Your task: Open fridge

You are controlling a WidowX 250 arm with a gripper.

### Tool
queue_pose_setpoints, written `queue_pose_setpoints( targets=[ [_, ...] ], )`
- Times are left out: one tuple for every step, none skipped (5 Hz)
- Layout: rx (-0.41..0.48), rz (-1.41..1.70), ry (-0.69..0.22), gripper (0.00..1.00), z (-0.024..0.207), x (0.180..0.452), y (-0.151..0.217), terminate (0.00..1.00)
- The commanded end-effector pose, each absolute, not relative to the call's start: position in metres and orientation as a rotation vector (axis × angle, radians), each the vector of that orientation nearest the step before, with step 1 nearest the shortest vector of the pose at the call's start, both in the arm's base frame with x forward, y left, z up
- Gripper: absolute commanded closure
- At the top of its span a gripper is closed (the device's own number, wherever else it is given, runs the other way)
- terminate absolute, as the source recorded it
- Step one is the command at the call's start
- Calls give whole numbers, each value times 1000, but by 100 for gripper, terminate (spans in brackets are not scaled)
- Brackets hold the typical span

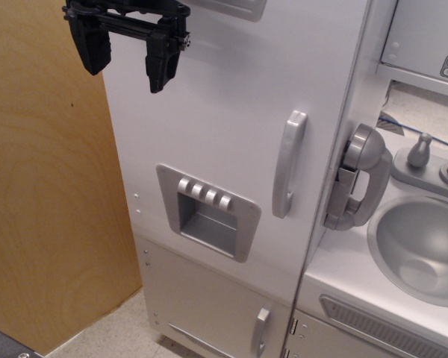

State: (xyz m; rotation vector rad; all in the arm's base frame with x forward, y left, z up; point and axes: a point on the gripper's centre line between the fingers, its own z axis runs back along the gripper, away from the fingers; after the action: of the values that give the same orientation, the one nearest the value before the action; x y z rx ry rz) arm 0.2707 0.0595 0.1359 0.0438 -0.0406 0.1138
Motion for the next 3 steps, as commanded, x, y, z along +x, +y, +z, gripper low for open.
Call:
queue_pose_setpoints(
  targets=[
    [44, 114, -41, 0, 136, 271, 60, 0],
    [14, 92, -135, 0, 135, 249, 10, 0],
    [-7, 57, -154, 0, 126, 242, -27, 0]
  ],
)
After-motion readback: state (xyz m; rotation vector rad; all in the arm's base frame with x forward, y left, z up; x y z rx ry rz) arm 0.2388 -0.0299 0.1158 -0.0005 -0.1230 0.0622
